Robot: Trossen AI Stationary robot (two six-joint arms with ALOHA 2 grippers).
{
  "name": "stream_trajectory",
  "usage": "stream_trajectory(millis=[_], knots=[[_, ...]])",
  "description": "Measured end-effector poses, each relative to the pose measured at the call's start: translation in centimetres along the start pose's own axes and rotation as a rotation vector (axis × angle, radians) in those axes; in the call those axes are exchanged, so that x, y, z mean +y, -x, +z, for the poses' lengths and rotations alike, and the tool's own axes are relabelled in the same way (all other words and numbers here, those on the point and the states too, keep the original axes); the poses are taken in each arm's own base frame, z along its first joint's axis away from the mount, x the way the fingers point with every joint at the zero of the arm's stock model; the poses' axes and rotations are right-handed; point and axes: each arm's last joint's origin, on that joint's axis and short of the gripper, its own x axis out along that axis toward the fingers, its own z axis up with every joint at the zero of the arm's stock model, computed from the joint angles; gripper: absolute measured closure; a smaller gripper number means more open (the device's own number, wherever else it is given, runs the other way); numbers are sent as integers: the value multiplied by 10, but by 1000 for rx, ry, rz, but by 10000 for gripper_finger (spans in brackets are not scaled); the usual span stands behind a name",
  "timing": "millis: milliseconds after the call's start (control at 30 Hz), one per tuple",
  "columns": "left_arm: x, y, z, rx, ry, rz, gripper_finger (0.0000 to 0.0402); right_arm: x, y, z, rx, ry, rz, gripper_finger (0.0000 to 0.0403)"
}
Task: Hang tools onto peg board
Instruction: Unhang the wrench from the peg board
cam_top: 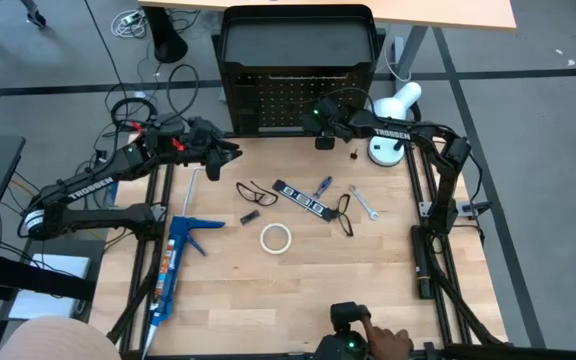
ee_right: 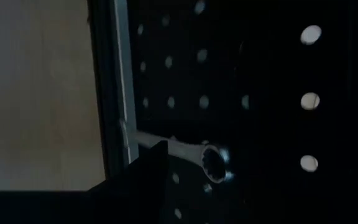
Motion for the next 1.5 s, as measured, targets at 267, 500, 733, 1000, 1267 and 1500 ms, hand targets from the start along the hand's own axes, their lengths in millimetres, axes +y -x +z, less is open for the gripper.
stream_trajectory(millis=[267, 500, 733, 1000, 1267, 1500], knots=[[0, 0, 0, 1, 1, 0, 245, 1, 6, -1, 36, 66, -3, 222], [0, 0, 0, 1, 0, 0, 245, 12, 21, -2, 68, 150, 79, 224], [0, 0, 0, 1, 1, 0, 245, 16, 39, -2, 71, -49, 130, 239], [-1, 1, 1, -7, 3, -3, 245, 39, 45, 16, 6, -661, 345, 264], [-2, 5, 1, -16, -27, -5, 245, 107, 56, 35, -142, -1011, -33, 324], [-2, 7, -1, 8, -27, -4, 245, 113, 15, -5, -284, -1262, 106, 318]])
